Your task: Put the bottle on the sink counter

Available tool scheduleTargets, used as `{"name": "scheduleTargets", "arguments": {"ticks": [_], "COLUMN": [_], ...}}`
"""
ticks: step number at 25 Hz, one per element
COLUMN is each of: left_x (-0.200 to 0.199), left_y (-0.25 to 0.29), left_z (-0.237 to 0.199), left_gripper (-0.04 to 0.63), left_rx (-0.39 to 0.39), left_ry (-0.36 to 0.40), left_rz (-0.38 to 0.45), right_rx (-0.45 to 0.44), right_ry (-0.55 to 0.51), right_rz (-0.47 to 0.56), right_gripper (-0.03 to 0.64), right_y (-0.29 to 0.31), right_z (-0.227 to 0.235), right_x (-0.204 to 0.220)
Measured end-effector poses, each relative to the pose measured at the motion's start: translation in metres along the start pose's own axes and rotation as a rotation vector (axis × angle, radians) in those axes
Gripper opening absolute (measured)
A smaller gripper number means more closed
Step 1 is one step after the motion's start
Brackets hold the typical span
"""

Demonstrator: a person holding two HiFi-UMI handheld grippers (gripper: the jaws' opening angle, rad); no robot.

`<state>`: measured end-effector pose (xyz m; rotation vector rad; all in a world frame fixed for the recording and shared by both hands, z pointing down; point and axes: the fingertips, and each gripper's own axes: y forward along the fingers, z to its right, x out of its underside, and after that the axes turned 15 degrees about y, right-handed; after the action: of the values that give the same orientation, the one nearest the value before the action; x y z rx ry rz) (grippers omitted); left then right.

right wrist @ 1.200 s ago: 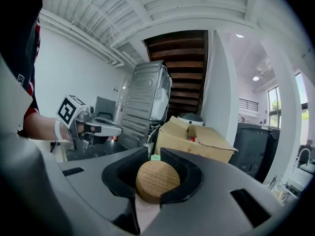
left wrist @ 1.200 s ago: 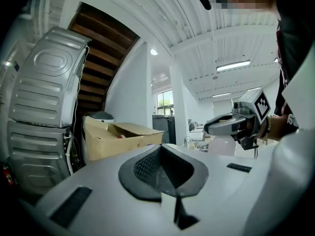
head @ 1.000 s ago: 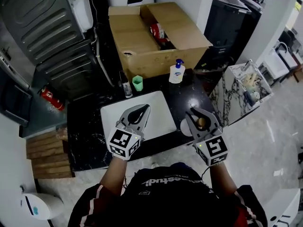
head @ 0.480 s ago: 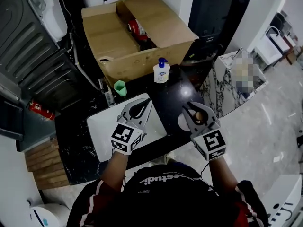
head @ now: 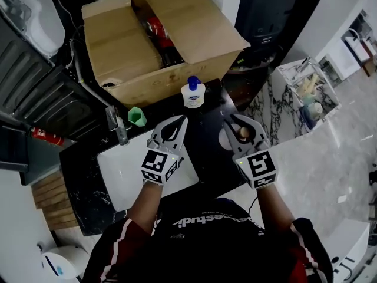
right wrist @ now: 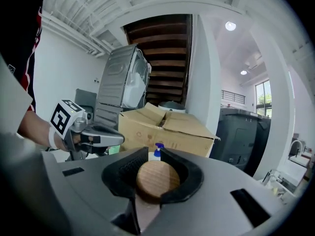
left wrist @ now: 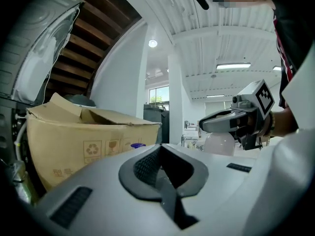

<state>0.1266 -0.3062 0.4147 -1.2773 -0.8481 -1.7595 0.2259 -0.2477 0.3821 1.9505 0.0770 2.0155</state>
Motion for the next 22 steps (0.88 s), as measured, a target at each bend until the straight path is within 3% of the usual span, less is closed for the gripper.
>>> {"name": "scheduleTargets", "arguments": {"ticks": [11,22], "left_x": [0.055,0.091], "left_y": [0.083,0.1], "left_z": [-0.016,-0.024], "left_gripper": [0.014,0.014], "left_rx": [-0.06,-0.095], "left_ry": [0.035,-0.004], "left_rz": [-0.061,-0.134], "right_rx": [0.022,0.016], "right_ry": [-0.018,-0.026], "right_rz": [0.0,-0.051], "right_gripper": [0.106,0.106], "right_y": [0.117,0.218], "right_z": [0.092,0.134], "right_x": [0.033,0.095]}}
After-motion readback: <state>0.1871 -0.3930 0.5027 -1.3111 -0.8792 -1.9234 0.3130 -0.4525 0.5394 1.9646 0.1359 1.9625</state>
